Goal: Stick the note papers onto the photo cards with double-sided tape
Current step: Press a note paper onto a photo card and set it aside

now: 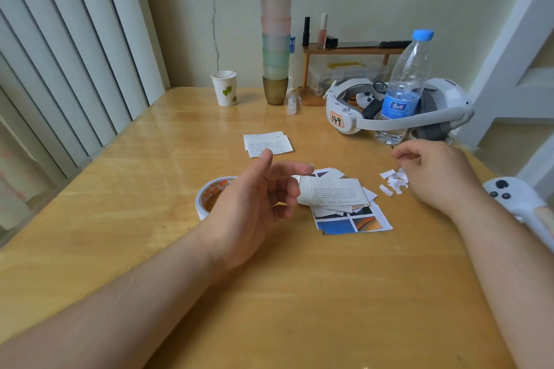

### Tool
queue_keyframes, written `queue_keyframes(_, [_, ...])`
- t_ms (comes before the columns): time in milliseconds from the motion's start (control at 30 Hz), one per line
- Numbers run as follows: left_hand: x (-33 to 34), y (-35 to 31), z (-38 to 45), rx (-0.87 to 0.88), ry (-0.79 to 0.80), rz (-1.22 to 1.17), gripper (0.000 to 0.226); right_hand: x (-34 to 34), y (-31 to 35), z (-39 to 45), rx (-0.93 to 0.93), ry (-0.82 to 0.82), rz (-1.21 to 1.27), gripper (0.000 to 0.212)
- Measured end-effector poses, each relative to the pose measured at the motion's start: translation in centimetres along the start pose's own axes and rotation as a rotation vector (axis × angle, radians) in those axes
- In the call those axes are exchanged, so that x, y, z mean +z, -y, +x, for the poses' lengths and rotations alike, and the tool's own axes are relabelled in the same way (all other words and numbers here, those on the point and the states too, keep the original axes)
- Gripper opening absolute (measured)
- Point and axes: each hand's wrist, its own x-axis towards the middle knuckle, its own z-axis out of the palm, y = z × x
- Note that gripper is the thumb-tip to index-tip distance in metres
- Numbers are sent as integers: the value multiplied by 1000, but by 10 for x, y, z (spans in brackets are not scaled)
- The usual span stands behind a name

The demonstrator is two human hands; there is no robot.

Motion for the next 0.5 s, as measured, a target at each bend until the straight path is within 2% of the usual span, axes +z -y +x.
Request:
queue_keyframes(100, [2,0,0,-6,-1,3,60,3,7,-1,-21,-31,56,12])
queue_keyframes(233, [3,0,0,-14,-1,-1,59,17,23,-8,-168,245,-56,22])
queue_keyframes(333, [3,0,1,-20,-2,-6,59,23,32,-15,-165,420,-225,41])
queue_keyframes(400, [2,0,1,-21,-3,-4,59,23,35,-16,-161,426,-259,49])
queue_keyframes(500, [2,0,1,-22,-1,0,59,23,39,-15,-151,370,-216,47])
